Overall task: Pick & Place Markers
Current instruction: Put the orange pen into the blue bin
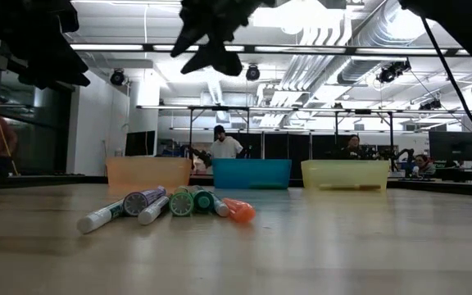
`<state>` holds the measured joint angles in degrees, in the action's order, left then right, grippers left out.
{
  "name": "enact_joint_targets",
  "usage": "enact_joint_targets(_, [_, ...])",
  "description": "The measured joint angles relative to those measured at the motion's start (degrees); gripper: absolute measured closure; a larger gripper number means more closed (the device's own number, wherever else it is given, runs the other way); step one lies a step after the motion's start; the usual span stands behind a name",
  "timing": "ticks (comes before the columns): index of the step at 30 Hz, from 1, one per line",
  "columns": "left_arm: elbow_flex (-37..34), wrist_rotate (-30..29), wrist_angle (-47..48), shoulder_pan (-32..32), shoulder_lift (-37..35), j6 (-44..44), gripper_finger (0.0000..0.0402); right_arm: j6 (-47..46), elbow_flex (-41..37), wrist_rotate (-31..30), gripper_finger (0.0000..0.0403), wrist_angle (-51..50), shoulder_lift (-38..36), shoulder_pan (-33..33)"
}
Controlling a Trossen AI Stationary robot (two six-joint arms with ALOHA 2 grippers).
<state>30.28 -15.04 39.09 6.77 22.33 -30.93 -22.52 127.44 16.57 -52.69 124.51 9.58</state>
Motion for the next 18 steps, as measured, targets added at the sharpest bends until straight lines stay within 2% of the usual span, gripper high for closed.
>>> enact_joint_targets(13, [0.0,6.19,-1.55,-0.01,-0.02,7.27,0.0245,-18.09,0.0,-18.49,0.0249,-2.43,0.0,-13.99])
enact_joint_targets(18, [0.02,8.67,-2.09,0.01,-0.02,9.21,0.0245,-25.47,0.0,-22.51,0.0249,-2.53,0.0,-17.76])
